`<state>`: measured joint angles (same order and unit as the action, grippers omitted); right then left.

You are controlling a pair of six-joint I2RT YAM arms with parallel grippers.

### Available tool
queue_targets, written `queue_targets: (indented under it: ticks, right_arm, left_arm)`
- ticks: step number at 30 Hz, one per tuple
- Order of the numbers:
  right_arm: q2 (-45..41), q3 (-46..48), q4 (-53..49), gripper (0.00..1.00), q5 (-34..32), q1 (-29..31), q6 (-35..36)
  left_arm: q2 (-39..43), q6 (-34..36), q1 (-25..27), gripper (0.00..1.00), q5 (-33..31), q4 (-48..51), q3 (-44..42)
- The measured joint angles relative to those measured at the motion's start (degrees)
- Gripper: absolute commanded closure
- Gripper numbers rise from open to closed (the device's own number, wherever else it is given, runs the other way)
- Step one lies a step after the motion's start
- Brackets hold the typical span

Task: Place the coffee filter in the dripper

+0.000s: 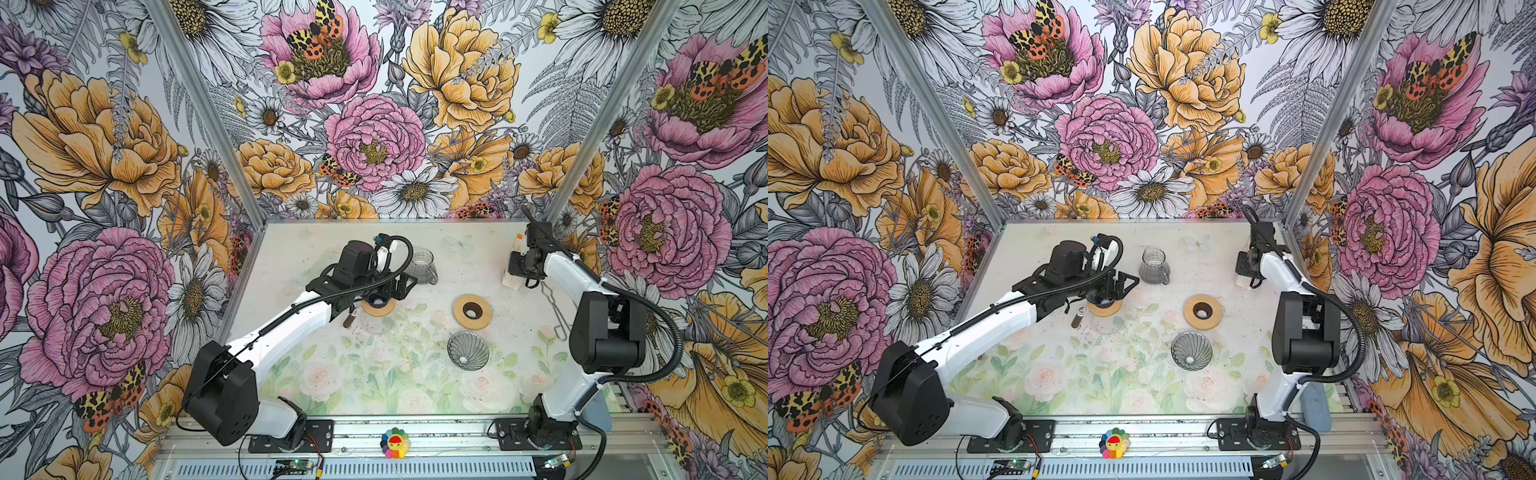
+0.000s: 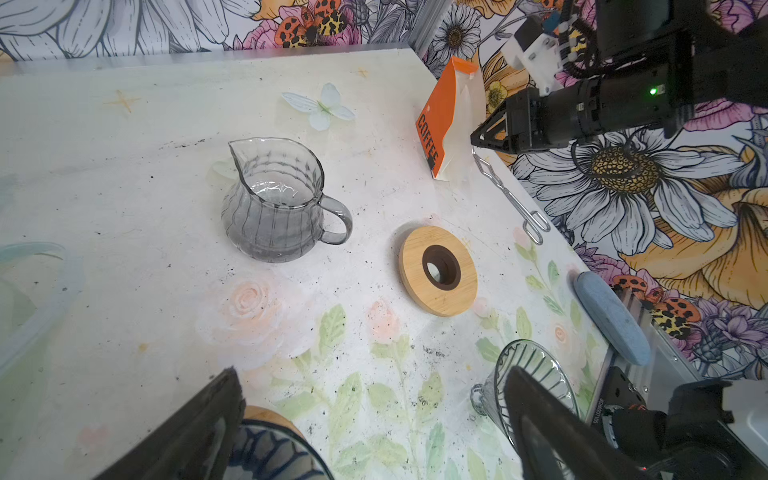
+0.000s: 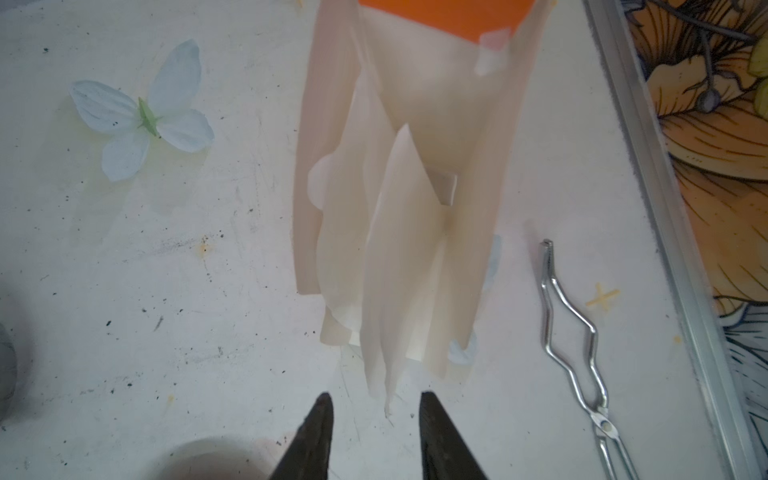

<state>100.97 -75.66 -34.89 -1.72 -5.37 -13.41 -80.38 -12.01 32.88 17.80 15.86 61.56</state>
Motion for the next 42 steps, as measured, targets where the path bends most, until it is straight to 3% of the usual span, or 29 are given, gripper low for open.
queue_targets:
  ticks: [3, 13, 21, 29, 42]
  right_arm:
    - [1.36, -1.07, 0.02, 0.65, -0.59, 0.00, -0.13]
    - [3.32, -1.66, 0.42, 0.86, -6.01, -0.24, -1.88]
    - [3.85, -2.14, 0.46, 0.99, -6.38, -0.61, -1.95]
    - [2.56, -1.88, 0.42, 1.00, -3.85, -0.68, -1.97]
    - [-11.04, 2.82, -1.53, 1.00, -0.74, -0.70, -1.97]
  left_arm:
    - [0.00, 0.00, 0.00, 0.01, 0.00, 0.00, 0.04]
    - [-0.33, 0.02, 0.00, 0.01, 0.02, 0.28, 0.79]
    - [-1.88, 0.00, 0.00, 0.01, 0.04, 0.48, 2.25]
    - [-2.25, 0.00, 0.00, 0.01, 0.04, 0.68, 2.43]
    - [-2.40, 0.02, 0.00, 0.01, 0.04, 0.68, 2.69]
